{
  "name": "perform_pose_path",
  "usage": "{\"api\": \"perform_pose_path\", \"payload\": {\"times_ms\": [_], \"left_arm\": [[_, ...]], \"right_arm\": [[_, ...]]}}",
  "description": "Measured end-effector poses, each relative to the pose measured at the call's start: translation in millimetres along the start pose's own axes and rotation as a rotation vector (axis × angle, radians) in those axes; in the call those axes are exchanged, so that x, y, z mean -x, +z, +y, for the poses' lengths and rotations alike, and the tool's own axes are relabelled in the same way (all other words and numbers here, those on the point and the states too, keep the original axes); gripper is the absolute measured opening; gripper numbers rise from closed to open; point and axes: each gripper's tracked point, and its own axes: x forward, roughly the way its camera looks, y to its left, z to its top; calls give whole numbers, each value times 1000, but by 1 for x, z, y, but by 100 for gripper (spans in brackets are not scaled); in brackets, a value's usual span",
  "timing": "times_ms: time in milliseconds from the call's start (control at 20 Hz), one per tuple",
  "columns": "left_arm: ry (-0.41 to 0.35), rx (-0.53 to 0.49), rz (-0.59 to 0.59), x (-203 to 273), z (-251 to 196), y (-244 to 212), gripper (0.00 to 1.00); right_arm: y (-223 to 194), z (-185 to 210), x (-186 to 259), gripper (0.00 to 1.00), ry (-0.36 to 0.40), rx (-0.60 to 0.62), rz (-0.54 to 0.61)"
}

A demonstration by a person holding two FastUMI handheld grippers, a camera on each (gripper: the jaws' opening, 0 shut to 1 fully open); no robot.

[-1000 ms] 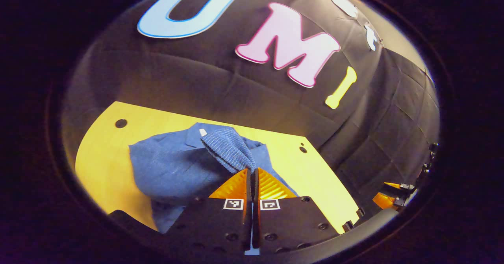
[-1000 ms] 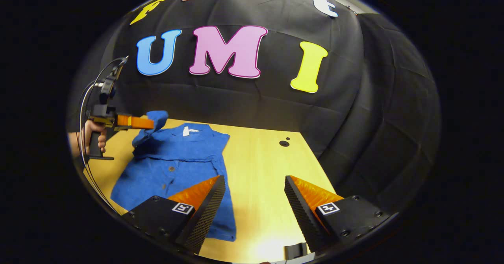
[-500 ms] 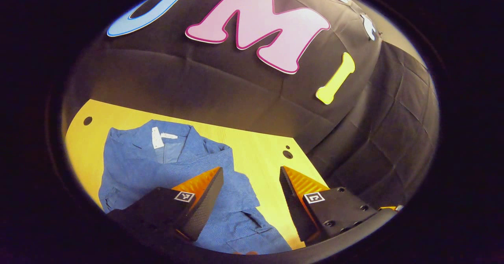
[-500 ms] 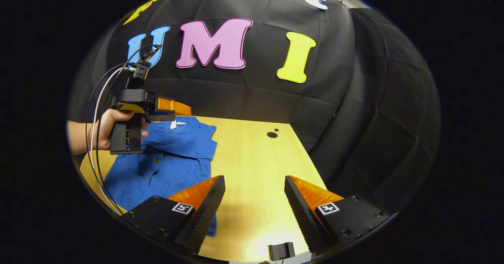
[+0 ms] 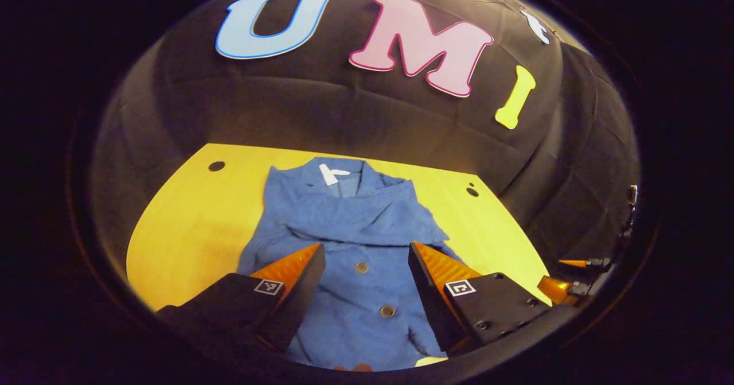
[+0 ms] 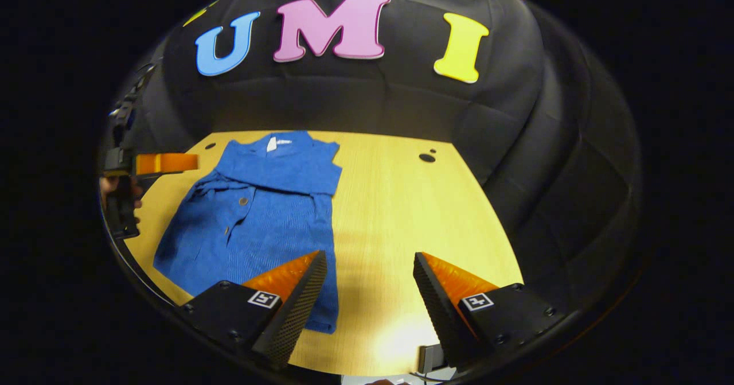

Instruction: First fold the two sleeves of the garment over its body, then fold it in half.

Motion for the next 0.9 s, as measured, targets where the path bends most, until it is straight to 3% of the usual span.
{"api": "perform_pose_path", "payload": {"times_ms": [150, 200, 250, 400, 650, 900], "left_arm": [[130, -17, 65, 36, 52, -68, 85], [143, -2, 107, 41, 58, -92, 81], [151, 16, 147, 45, 63, -113, 85], [195, 73, 251, 52, 78, -160, 85], [216, 213, 328, 46, 79, -184, 85], [162, 183, 365, 42, 72, -188, 85]], "right_arm": [[-29, 22, -14, 98, 50, -9, 88], [-41, 26, -19, 98, 57, -9, 124], [-53, 31, -25, 98, 62, -8, 166], [-79, 44, -38, 98, 92, -52, 269], [-103, 55, -53, 98, 88, -81, 343], [-112, 56, -58, 97, 80, -45, 359]]}}
